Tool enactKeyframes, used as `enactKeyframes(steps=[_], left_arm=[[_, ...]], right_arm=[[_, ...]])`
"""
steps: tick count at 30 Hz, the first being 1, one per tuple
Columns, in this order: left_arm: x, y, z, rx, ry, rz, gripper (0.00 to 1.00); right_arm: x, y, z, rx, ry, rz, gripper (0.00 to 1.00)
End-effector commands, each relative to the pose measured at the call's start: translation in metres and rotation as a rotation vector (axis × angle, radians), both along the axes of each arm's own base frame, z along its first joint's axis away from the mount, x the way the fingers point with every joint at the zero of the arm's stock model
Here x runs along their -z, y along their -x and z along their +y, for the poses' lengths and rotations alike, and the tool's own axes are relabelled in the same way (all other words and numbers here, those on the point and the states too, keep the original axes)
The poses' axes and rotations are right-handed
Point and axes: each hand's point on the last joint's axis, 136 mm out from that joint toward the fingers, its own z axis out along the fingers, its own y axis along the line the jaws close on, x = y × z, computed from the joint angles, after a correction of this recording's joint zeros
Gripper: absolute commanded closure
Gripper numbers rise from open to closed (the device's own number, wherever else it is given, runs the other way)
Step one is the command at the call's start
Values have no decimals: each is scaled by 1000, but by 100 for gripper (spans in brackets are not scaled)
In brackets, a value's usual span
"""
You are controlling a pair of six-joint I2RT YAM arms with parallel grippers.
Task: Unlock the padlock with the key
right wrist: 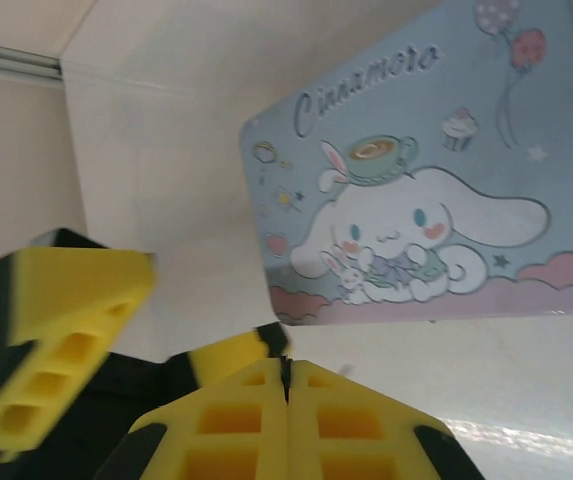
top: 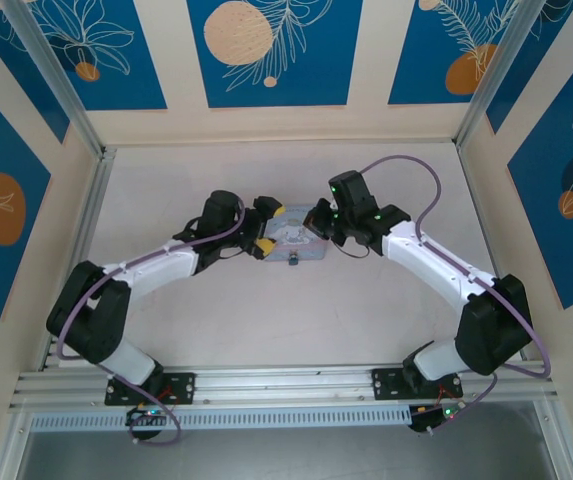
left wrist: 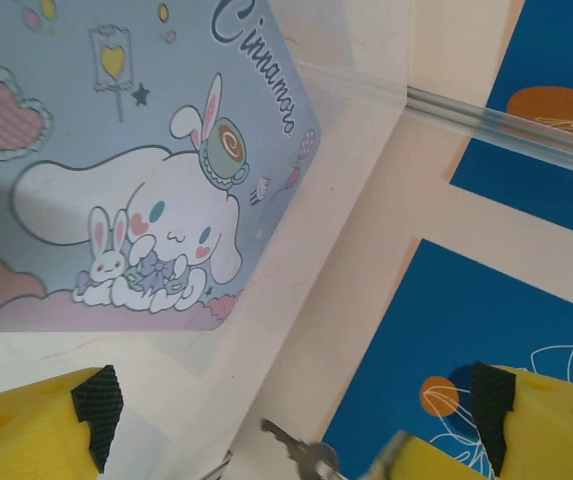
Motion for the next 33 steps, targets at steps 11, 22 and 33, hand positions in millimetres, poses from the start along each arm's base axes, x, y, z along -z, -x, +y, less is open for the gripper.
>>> enactKeyframes(steps=[11,22,33], left_arm=[[-16,-23,-43,-112,219,23,20],[-20,-25,-52,-121,259,12,31],[-5,-21,-43,-149,243,28,46]], right_arm=[[-21,-16,25,-13,-94,-18,100],[-10,-16,33,-17,-93,6,100],[-1,-10,22,10,-78,16,100]])
